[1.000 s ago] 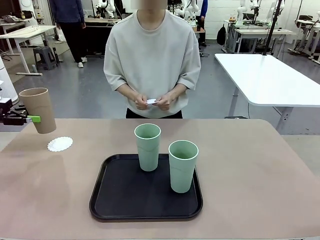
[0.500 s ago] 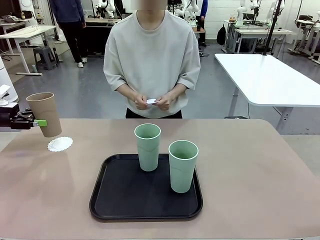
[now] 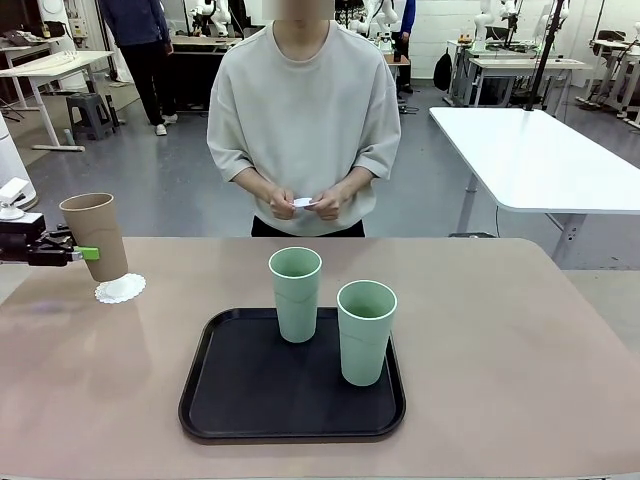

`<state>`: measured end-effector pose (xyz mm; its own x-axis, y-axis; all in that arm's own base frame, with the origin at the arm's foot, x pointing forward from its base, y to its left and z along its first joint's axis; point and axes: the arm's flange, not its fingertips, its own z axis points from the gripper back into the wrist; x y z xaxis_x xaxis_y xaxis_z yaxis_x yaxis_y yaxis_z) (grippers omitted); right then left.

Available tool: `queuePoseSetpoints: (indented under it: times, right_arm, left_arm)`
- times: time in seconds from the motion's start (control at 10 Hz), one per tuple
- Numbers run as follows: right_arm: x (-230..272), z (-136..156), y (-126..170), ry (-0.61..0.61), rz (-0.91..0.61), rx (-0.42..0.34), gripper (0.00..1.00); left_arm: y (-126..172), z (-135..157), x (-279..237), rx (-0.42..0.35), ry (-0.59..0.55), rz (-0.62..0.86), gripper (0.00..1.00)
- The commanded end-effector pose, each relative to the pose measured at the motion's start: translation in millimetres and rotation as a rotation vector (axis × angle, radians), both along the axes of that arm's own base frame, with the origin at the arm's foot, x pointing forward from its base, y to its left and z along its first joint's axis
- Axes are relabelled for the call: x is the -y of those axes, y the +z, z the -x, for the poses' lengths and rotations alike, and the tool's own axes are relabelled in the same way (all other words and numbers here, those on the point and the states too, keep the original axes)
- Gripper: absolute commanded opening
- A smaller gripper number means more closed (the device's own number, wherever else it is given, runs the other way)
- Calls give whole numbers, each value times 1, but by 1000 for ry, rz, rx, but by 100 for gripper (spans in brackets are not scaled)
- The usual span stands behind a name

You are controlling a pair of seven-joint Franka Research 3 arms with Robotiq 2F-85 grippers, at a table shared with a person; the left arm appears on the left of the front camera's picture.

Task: Place coasters on the table and set cups on them.
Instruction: Pick up one Reusable plastic cup and place it on a coaster set by the human.

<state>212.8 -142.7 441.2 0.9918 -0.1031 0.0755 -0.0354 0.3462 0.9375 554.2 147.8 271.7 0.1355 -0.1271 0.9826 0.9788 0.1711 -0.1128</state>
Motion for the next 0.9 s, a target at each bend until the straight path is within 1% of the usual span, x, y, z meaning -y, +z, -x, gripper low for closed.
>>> queuePoseSetpoints:
  times: [0.0, 0.1, 0.5, 0.6, 0.8]
  right_arm:
    - [0, 0, 0, 4, -8, 3, 100]
    - [0, 0, 0, 4, -8, 3, 100]
    - [0, 0, 0, 4, -8, 3, 100]
    - [0, 0, 0, 4, -8, 3, 100]
    - [0, 0, 0, 4, -8, 3, 100]
  left_arm:
    - [1, -1, 2, 33, 18, -31, 84]
    - [0, 0, 0, 0, 0, 0, 84]
    - [-2, 0, -1, -2, 5, -7, 84]
    - [-5, -4, -2, 1, 1, -8, 84]
    - [-15, -7, 2, 29, -29, -31, 84]
